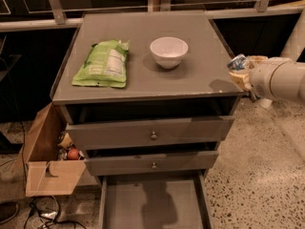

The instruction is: Pick redbull can from bottom drawer and place on counter

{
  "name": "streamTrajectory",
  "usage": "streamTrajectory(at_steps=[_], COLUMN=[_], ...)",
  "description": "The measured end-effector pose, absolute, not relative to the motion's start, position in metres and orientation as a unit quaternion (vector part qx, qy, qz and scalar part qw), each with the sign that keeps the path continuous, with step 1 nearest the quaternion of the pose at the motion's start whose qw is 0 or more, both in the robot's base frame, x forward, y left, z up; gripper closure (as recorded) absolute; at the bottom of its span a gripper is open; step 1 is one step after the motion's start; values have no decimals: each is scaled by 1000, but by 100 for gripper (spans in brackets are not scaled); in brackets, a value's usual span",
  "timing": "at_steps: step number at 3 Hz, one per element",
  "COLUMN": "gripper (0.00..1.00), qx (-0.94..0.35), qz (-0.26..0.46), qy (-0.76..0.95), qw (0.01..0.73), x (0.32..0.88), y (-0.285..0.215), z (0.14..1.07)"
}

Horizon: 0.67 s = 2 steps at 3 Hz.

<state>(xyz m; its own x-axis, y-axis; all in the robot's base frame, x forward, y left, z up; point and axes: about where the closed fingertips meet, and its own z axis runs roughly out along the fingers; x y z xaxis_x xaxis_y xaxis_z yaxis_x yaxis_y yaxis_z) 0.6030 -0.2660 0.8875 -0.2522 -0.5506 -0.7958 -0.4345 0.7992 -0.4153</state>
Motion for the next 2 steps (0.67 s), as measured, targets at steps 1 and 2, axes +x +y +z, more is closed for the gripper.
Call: streamTrajectory(at_steps=[1,2], gripper=[100,100], qx=[-308,-299], qz=[-49,-34], qy=[786,780], qw=[534,549], x=[621,643], y=[-265,-253], z=[913,940])
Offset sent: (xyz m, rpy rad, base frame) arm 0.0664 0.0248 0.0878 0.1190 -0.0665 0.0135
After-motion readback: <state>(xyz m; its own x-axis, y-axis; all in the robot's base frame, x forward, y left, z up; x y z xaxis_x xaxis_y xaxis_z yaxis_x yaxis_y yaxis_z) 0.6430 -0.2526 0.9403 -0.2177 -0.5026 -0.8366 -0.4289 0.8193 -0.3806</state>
